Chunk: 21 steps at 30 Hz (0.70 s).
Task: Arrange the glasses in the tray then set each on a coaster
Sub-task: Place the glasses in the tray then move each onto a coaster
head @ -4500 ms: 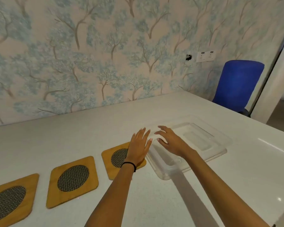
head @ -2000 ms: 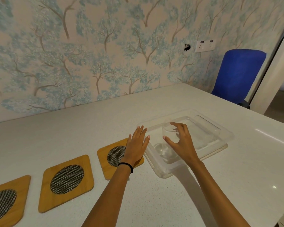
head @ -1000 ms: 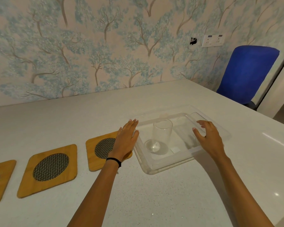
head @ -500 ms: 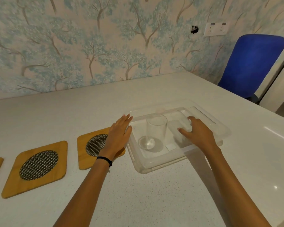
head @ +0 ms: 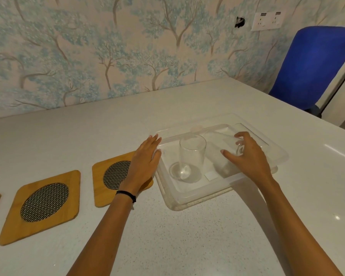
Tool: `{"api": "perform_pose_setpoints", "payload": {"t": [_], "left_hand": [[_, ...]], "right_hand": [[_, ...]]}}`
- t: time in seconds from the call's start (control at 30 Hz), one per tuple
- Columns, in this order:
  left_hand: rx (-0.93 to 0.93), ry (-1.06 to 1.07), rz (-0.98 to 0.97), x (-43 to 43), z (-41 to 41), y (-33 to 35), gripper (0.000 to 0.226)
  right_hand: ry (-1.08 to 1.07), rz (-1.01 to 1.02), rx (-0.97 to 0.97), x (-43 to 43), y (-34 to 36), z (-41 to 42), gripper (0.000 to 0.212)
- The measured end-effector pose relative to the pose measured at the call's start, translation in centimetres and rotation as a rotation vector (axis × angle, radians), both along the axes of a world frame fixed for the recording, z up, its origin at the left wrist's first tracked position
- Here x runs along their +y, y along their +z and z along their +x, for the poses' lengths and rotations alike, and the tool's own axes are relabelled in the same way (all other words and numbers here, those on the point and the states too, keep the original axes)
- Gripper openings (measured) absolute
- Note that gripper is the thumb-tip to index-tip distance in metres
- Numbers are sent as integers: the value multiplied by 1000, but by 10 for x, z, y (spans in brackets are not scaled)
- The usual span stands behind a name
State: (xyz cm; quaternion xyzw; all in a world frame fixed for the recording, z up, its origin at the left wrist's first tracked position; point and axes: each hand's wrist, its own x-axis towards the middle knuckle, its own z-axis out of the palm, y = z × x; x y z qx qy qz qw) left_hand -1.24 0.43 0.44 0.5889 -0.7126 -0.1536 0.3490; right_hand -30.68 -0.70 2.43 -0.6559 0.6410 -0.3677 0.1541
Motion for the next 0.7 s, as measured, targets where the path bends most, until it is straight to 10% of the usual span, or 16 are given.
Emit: {"api": "perform_pose_setpoints", "payload": {"t": [0.7], "left_hand": [[21, -10, 15, -1, 1, -1, 42]], "right_hand": [[62, -368, -320, 6, 5, 5, 62]]}}
